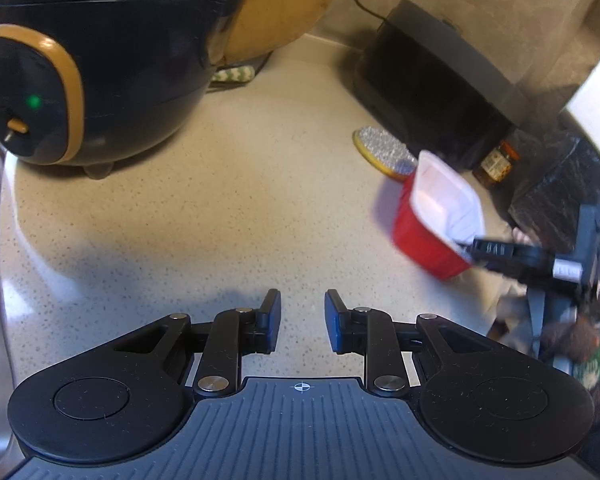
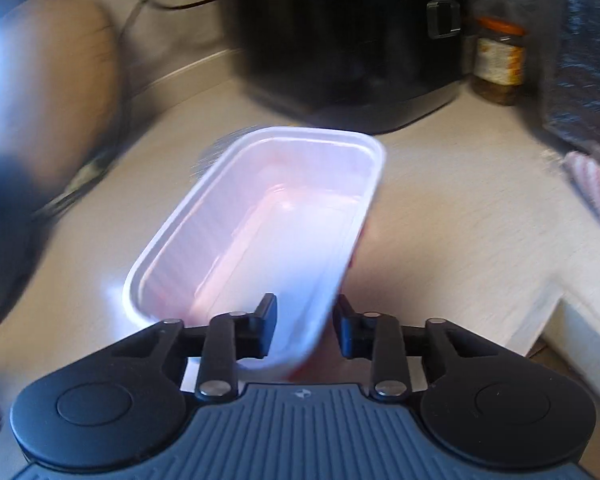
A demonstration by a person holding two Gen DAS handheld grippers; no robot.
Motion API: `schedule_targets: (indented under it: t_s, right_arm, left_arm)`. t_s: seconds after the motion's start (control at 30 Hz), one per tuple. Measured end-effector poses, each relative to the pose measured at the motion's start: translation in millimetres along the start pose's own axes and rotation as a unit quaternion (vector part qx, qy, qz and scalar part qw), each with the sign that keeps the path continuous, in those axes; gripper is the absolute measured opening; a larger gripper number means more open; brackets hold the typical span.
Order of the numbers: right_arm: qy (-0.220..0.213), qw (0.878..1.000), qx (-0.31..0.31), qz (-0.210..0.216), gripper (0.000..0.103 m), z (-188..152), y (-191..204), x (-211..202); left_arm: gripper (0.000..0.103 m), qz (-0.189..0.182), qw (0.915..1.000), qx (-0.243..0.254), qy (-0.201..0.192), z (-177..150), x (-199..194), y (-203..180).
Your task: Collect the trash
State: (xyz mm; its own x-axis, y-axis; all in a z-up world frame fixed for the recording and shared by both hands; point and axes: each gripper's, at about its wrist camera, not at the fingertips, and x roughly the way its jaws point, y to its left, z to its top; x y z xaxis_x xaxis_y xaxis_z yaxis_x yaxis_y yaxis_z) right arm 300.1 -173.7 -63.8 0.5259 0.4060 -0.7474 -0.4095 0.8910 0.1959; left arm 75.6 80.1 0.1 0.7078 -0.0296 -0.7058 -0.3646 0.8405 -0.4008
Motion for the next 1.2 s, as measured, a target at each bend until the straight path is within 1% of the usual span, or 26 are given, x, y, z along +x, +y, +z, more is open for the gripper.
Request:
schedule_targets:
  t_s: [0.2, 0.4, 0.5, 0.63, 0.73, 0.77, 0.87, 0.97, 1.1, 1.2]
  right_arm:
    - [0.021, 0.996, -0.056, 0.059, 0.027, -24, 49, -18]
    - [0.035, 0.987, -0.104, 0.116, 0.027, -39, 105, -27]
    - [0.039, 0.982, -0.129, 0.134, 0.027, -44, 131, -30]
    - [0.042, 0.977, -0.152, 0.146, 0.027, -51, 152, -31]
    - [0.032, 0.975, -0.167, 0.140, 0.029, -54, 159, -36]
    - [0.029, 0.975, -0.171, 0.137, 0.033, -54, 161, -38]
    - [0.015, 0.977, -0.165, 0.134, 0.041, -50, 154, -45]
    - [-0.002, 0.980, -0.154, 0.127, 0.044, -46, 143, -54]
    - [-0.018, 0.983, -0.145, 0.109, 0.049, -43, 128, -60]
    - [-0.022, 0.986, -0.132, 0.102, 0.049, -41, 117, -60]
  left_arm:
    - [0.027, -0.015, 0.9994, -0.024, -0.019, -1, -11, 14]
    - [0.027, -0.029, 0.9968, -0.046, -0.059, 0, -34, 31]
    - [0.027, -0.024, 0.9952, -0.051, -0.079, 0, -45, 38]
    - [0.027, -0.014, 0.9940, -0.053, -0.095, 0, -55, 48]
    - [0.027, -0.010, 0.9937, -0.045, -0.102, 1, -60, 50]
    - [0.027, -0.008, 0.9935, -0.039, -0.107, 2, -62, 50]
    - [0.027, 0.002, 0.9927, -0.013, -0.120, 6, -65, 46]
    - [0.027, 0.006, 0.9929, 0.007, -0.119, 13, -60, 39]
    - [0.027, 0.005, 0.9935, 0.043, -0.105, 22, -44, 29]
    - [0.027, 0.025, 0.9940, 0.071, -0.080, 30, -21, 21]
